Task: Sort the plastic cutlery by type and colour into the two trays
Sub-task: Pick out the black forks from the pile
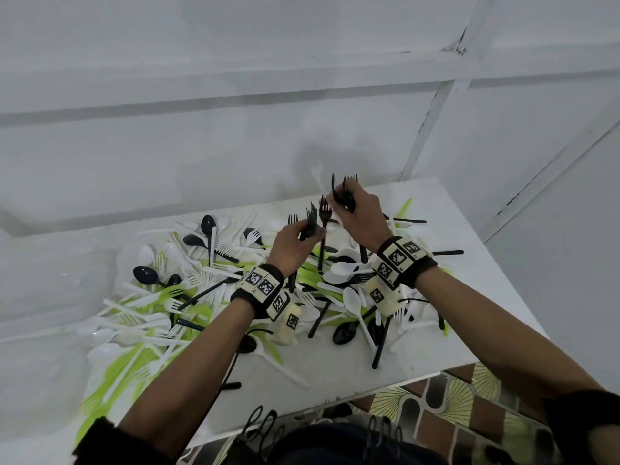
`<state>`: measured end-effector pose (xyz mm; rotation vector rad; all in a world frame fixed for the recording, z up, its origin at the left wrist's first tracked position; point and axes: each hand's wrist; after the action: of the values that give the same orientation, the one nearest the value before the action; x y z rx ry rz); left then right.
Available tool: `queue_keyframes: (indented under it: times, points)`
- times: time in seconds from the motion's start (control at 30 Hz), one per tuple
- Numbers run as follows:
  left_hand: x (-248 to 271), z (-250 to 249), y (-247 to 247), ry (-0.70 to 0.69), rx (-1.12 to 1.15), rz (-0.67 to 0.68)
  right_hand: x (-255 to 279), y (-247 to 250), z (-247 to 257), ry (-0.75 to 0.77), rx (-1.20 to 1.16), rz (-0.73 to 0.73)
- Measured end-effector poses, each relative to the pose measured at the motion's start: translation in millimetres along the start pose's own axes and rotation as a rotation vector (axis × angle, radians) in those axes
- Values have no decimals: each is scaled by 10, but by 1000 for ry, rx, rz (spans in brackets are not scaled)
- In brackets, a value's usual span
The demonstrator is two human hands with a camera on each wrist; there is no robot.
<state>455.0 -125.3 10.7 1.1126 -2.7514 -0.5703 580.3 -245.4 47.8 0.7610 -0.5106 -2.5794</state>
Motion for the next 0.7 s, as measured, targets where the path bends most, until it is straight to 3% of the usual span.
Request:
queue_keyframes:
  times: [0.13, 0.27, 0.43, 0.6, 0.7]
  points:
    - [49, -27, 84, -10, 29, 12, 69, 56, -86, -146, 13, -37]
    - [87, 17, 173, -33, -26, -3, 120, 89, -198, -247, 55, 25]
    - [116, 201, 343, -36, -76, -75, 219, 109, -342, -179, 302, 301]
    - [136, 211, 434, -28, -78, -11, 296, 339, -432, -43, 486, 313]
    - [101, 206, 399, 49, -30, 31, 466, 531, -478, 17, 538, 474]
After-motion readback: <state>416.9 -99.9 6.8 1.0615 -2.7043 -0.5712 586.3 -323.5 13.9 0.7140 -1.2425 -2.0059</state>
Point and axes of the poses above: each hand's wrist, its own x-axis away from the middle knuckle, its own y-axis out of the back of the hand, z = x × y, and after that the axes turned 12 degrees about -z, right-handed
